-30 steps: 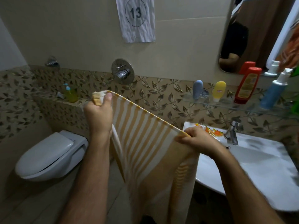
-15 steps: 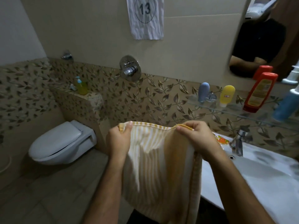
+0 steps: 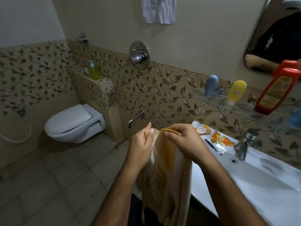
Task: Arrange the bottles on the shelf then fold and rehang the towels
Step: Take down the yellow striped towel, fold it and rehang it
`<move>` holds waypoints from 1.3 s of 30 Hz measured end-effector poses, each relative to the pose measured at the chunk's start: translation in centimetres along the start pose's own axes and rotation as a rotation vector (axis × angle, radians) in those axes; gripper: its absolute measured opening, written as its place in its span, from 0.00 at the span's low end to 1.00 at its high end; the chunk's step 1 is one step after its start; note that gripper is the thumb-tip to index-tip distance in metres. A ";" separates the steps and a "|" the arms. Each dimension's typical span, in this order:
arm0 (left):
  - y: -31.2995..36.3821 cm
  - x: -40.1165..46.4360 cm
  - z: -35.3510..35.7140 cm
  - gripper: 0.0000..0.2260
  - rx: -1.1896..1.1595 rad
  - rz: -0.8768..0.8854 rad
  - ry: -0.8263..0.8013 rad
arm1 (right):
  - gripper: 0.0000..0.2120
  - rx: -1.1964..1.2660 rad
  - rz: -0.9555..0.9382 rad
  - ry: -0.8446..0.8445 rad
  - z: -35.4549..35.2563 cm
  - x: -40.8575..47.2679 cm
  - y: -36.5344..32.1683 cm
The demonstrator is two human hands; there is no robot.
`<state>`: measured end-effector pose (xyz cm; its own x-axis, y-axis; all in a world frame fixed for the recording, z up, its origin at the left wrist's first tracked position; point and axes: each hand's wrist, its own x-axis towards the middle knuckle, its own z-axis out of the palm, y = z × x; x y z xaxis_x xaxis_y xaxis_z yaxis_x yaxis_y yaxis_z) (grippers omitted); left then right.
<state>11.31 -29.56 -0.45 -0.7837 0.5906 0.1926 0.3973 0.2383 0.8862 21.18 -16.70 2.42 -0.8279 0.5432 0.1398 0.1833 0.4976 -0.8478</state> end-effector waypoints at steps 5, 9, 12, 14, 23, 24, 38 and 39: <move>0.9 -0.9 1.2 0.11 -0.207 -0.068 0.055 | 0.06 0.150 0.012 -0.074 0.2 -0.1 1.4; 0.8 -0.9 1.3 0.09 -0.422 -0.161 0.026 | 0.06 0.260 0.017 -0.133 0.2 -0.2 1.7; 0.2 -0.4 0.9 0.18 -0.469 -0.226 -0.086 | 0.08 0.238 -0.002 -0.155 0.0 0.0 1.8; 0.1 -0.1 0.3 0.21 -0.468 -0.211 -0.170 | 0.09 0.200 -0.013 -0.163 -0.1 0.2 1.6; 0.4 2.5 -1.9 0.09 -0.254 -0.170 -0.206 | 0.13 0.110 -0.053 -0.176 1.0 1.2 1.3; 0.3 2.8 -1.9 0.07 -0.194 -0.150 -0.128 | 0.12 0.138 -0.035 -0.138 1.4 1.4 1.3; -3.0 4.9 -5.9 0.17 -0.080 -0.280 -0.111 | 0.05 0.144 0.035 -0.044 1.0 1.7 1.2; -3.1 4.6 -5.8 0.22 -0.148 -0.290 -0.166 | 0.05 0.052 0.007 -0.019 1.5 2.2 0.9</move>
<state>3.68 -32.05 0.16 -0.7605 0.6349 -0.1358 0.0871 0.3071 0.9477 18.78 -16.08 1.19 -0.8364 0.5336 0.1248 0.1616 0.4578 -0.8742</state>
